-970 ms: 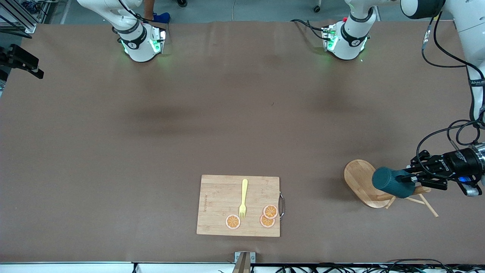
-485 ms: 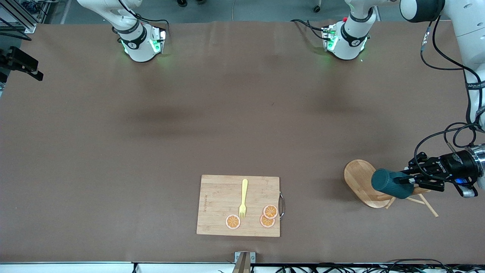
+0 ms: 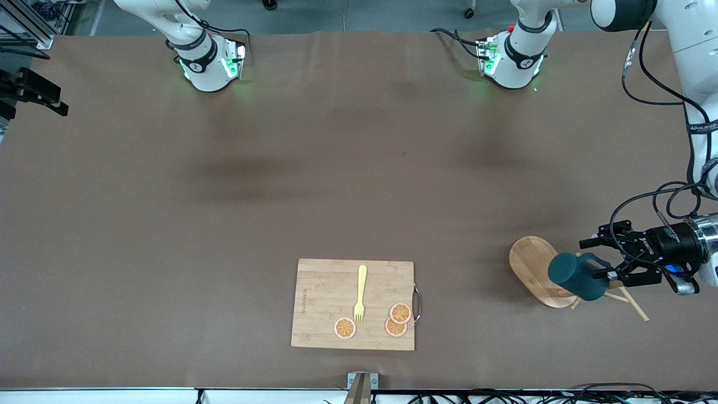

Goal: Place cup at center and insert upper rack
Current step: 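Open the left gripper and lift it away from the mug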

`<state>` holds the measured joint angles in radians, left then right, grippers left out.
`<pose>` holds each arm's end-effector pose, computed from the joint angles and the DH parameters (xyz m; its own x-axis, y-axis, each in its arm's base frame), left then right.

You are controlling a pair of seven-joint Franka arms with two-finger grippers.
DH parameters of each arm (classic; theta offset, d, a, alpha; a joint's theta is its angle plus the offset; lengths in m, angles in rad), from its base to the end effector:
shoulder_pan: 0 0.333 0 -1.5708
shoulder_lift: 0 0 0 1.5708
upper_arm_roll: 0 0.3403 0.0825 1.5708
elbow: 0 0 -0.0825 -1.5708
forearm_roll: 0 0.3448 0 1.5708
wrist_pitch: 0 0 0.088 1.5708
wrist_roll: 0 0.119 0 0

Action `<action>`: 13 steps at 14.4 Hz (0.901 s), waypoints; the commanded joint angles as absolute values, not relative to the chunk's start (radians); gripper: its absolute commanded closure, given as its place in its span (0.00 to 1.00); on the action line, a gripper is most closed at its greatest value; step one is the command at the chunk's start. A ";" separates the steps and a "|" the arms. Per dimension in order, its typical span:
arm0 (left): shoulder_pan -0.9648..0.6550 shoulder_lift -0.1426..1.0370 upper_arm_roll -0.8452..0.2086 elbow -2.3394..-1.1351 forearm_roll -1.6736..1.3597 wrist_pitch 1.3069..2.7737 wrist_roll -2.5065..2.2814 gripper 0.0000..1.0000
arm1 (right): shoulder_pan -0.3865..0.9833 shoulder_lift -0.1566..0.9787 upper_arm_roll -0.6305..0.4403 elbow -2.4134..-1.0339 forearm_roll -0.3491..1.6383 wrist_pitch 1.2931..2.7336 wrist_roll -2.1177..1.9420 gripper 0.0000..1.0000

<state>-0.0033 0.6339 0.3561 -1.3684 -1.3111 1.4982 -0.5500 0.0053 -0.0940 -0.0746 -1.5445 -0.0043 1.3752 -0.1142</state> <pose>0.6837 0.0545 0.4199 0.4874 0.3951 -0.7787 0.8679 -0.1214 0.4817 0.4602 -0.0348 0.6774 0.9962 0.0451 -0.0747 0.0444 -0.9990 -0.0113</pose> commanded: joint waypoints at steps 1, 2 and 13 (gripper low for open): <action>-0.026 0.542 0.344 -1.374 -1.220 1.480 -0.578 0.00 | -0.021 -0.095 -0.061 -1.555 0.006 1.365 -0.120 0.00; -0.047 0.500 0.333 -1.374 -1.159 1.480 -0.578 0.00 | -0.023 -0.095 -0.063 -1.566 0.018 1.367 -0.120 0.00; -0.413 0.167 0.299 -1.339 -0.125 1.479 -0.403 0.00 | -0.012 -0.100 -0.060 -1.565 0.012 1.373 -0.129 0.00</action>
